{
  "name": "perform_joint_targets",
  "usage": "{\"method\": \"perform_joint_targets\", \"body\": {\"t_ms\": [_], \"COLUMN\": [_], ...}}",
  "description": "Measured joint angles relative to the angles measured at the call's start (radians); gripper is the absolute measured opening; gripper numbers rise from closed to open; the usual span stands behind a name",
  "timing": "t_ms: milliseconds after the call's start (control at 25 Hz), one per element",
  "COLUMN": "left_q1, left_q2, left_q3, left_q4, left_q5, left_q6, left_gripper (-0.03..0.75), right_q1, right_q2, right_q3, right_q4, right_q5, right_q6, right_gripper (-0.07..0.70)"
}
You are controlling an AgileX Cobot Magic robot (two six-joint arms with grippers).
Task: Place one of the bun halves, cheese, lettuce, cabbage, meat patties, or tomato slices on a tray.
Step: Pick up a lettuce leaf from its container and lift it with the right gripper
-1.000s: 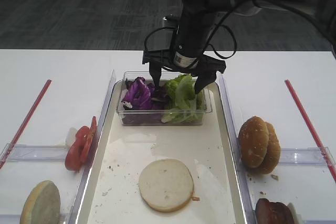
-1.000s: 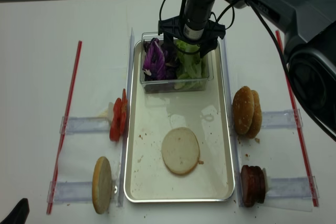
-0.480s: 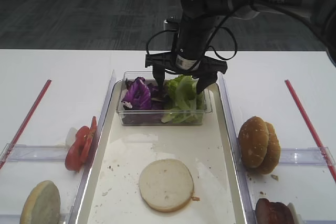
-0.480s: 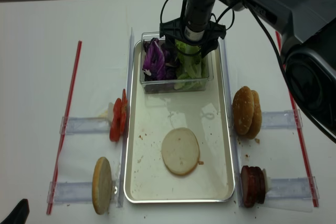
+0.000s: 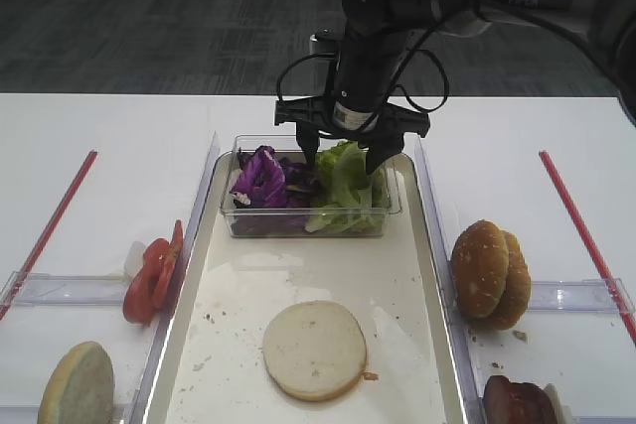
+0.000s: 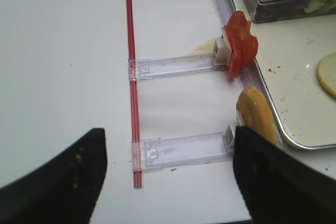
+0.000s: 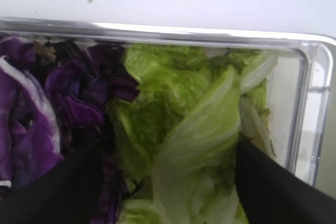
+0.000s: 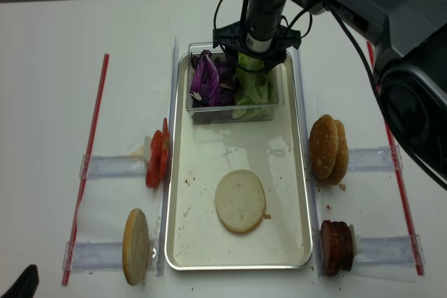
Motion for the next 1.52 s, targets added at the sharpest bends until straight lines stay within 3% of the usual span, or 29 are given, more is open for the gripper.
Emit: {"method": "perform_joint_targets", "body": {"t_ms": [800, 1200, 1520], "left_q1": [0.000, 0.000, 0.000], "left_q2": [0.000, 0.000, 0.000], "left_q3": [0.000, 0.000, 0.000], "left_q4": [0.000, 0.000, 0.000], "left_q5": [0.000, 0.000, 0.000], "left_q6": [0.000, 0.000, 0.000], "left_gripper": [0.504, 0.504, 0.504], "right_q1": [0.000, 0.000, 0.000], "right_q2": [0.029, 0.035, 0.035], "right_q3": [-0.004, -0.007, -0.007], "right_q4": [0.002, -0.004, -0.004], "right_q5": [0.017, 0.027, 0.045], "right_q6": [0.002, 0.004, 0.004], "right_gripper": [0.444, 0.288, 0.066]}}
